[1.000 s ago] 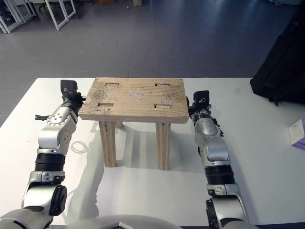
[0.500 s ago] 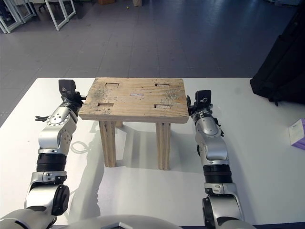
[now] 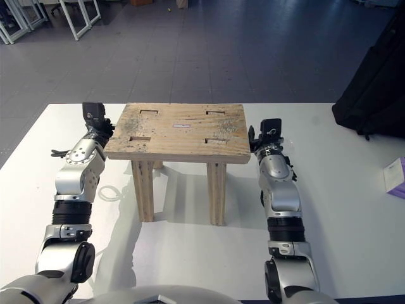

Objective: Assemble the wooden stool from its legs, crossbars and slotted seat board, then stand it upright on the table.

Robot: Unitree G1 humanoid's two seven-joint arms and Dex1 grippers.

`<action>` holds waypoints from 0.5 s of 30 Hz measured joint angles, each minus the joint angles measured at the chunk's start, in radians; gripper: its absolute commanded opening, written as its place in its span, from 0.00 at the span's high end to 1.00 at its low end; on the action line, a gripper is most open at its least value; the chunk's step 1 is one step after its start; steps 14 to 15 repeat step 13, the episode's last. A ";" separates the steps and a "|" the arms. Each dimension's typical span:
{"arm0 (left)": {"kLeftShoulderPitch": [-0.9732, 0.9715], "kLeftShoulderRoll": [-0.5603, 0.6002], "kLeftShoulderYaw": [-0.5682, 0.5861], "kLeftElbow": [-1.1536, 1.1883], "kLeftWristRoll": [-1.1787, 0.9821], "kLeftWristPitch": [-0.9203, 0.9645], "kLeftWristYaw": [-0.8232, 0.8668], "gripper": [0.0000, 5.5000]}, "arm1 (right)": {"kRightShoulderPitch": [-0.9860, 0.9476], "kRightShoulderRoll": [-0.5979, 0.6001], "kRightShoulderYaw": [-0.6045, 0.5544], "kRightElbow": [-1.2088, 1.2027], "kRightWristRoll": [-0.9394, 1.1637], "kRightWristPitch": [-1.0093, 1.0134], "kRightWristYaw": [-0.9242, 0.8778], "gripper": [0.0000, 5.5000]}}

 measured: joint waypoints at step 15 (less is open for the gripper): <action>0.019 -0.001 0.002 0.039 0.012 -0.008 -0.001 0.24 | 0.016 0.010 -0.010 0.059 -0.021 -0.055 0.001 0.52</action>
